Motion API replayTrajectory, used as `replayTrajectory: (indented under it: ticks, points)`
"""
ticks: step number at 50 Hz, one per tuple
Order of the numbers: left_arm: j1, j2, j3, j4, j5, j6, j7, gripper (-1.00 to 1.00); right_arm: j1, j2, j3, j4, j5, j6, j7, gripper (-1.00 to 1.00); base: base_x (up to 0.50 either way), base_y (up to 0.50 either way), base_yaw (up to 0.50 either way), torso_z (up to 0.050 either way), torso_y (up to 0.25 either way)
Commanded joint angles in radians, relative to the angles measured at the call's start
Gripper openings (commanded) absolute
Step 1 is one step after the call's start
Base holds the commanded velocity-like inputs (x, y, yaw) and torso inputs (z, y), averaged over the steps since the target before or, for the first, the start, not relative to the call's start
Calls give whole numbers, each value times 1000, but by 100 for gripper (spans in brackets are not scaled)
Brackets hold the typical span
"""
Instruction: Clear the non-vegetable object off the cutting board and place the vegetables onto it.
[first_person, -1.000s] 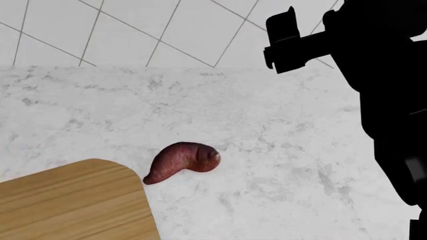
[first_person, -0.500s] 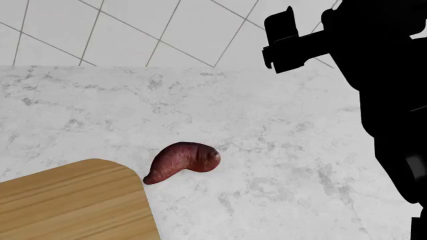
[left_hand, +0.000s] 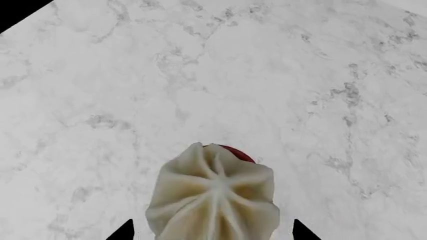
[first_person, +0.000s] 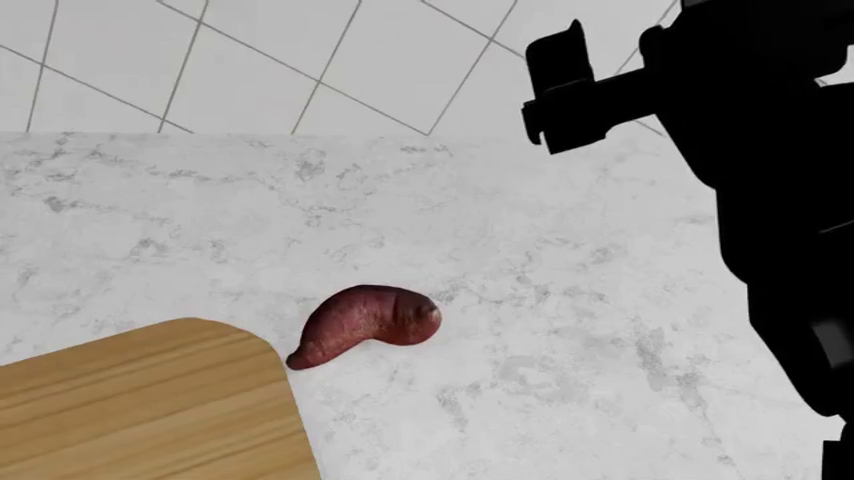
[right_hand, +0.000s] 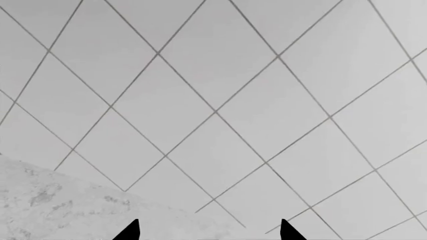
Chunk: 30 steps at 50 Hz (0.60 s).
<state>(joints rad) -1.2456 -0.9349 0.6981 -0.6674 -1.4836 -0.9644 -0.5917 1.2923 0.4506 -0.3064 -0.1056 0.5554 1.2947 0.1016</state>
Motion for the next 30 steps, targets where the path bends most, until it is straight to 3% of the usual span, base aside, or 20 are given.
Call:
replayTrajectory:
  ticks: [1, 14, 30]
  points:
    - [-19, 4, -31, 156, 5, -92, -52, 100, -29, -49, 62, -47, -47, 6, -16, 100, 0, 0, 0, 0, 0]
    - [-172, 31, -51, 364, -102, -238, -125, 100, -15, -44, 65, -53, -38, 20, -16, 100, 0, 0, 0, 0, 0]
    - [-303, 133, -29, 527, -225, -363, -172, 100, -53, -33, 88, -64, -30, 0, -10, 100, 0, 0, 0, 0, 0]
